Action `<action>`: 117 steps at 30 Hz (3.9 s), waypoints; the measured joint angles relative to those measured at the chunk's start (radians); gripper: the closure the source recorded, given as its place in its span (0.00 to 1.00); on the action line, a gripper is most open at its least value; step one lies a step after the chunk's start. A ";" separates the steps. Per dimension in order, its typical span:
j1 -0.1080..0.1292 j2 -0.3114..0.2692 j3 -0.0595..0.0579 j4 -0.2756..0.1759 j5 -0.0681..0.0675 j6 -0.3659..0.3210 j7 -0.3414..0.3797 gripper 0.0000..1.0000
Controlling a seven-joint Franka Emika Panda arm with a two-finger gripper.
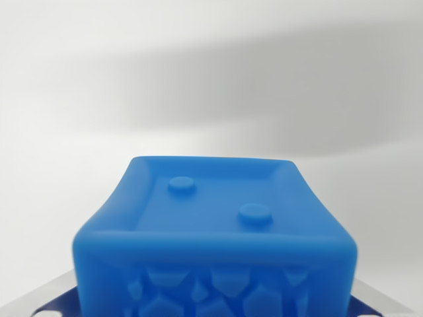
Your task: Stack cube
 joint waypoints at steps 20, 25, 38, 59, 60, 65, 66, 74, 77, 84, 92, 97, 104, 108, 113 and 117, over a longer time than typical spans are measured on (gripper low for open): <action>-0.015 -0.067 -0.021 -0.037 0.006 -0.034 0.018 1.00; -0.022 -0.080 -0.028 -0.051 0.010 -0.034 0.024 1.00; -0.042 -0.110 -0.043 -0.080 0.017 -0.034 0.041 1.00; -0.076 -0.156 -0.071 -0.125 0.029 -0.035 0.069 1.00; -0.078 -0.159 -0.073 -0.127 0.030 -0.035 0.070 1.00; -0.087 -0.167 -0.079 -0.133 0.032 -0.037 0.077 1.00; -0.089 -0.168 -0.080 -0.134 0.032 -0.037 0.078 1.00; -0.101 -0.186 -0.092 -0.148 0.037 -0.040 0.089 1.00; -0.105 -0.191 -0.097 -0.151 0.038 -0.041 0.092 1.00; -0.116 -0.200 -0.107 -0.158 0.042 -0.045 0.100 1.00; -0.128 -0.216 -0.121 -0.168 0.045 -0.051 0.111 1.00; -0.137 -0.222 -0.128 -0.172 0.047 -0.055 0.118 1.00; -0.148 -0.234 -0.139 -0.177 0.049 -0.061 0.127 1.00; -0.155 -0.239 -0.145 -0.179 0.050 -0.064 0.132 1.00; -0.163 -0.244 -0.152 -0.180 0.051 -0.069 0.138 1.00; -0.169 -0.248 -0.158 -0.181 0.052 -0.073 0.142 1.00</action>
